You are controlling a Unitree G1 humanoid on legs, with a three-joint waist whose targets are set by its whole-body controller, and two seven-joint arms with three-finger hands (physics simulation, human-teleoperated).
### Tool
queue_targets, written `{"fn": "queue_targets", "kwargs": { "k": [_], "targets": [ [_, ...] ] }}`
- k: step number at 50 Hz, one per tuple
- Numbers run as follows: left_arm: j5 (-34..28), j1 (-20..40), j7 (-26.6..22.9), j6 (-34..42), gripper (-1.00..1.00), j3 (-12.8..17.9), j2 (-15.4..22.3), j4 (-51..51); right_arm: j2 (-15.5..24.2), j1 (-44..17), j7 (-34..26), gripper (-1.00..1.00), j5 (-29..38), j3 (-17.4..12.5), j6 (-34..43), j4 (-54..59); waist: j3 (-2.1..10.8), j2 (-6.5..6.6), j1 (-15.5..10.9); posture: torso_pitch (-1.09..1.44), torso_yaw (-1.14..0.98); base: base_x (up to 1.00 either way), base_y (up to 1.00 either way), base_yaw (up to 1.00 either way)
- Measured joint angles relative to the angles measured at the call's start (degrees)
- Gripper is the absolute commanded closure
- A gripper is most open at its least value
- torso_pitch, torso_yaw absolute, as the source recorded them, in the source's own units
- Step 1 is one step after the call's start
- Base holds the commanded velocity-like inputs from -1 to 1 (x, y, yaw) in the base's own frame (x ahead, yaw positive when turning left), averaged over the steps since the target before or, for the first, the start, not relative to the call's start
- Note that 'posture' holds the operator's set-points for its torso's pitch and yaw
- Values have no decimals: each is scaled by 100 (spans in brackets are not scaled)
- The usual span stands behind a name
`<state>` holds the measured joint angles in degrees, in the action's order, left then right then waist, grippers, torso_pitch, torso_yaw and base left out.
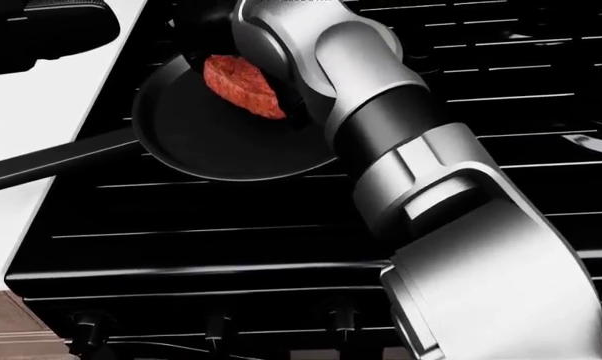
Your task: Pick the steak from the plate and place it in the pan.
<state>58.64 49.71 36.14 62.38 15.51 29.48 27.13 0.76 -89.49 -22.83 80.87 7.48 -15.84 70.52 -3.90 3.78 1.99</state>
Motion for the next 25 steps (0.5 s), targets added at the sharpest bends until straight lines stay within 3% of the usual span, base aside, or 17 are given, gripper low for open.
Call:
{"fn": "queue_targets", "kwargs": {
  "k": [1,2,3,5,12,19,20,23,25],
  "targets": [
    [-3,-4,-5,-6,-100,-3,1,-5,-3,2,2,30,0,-2,3,4,0,0,0,0,0,0,0,0],
    [-9,-9,-12,-15,-100,-5,2,-11,-5,3,3,-6,0,-5,7,8,1,0,-1,0,0,0,0,0],
    [-15,-14,-17,-20,-100,-7,2,-16,-7,2,-1,-9,-1,-7,11,15,1,0,-1,0,0,0,0,0],
    [-8,-1,-9,-4,-100,-1,2,-22,-14,-2,-9,5,-2,-11,24,26,-1,-2,-1,0,0,0,0,0],
    [14,-8,-3,-17,-100,-13,4,-3,-41,34,25,-31,-7,-8,57,33,9,1,-5,0,0,0,0,0],
    [9,11,7,-12,-100,-4,8,-20,-21,85,57,-42,-2,-8,87,1,29,-4,-1,0,0,0,0,0],
    [7,9,3,-17,-100,-5,8,-18,-22,98,66,-64,-4,-13,96,-4,31,-3,-2,0,0,0,0,0],
    [13,23,5,-14,-100,-7,6,-18,-32,132,105,-66,-12,-18,121,-12,33,-2,-5,0,0,0,0,0],
    [26,26,16,-7,-100,-2,5,-6,-40,148,127,-80,-19,-18,132,-13,33,1,-8,0,0,0,0,0]
  ]
}}
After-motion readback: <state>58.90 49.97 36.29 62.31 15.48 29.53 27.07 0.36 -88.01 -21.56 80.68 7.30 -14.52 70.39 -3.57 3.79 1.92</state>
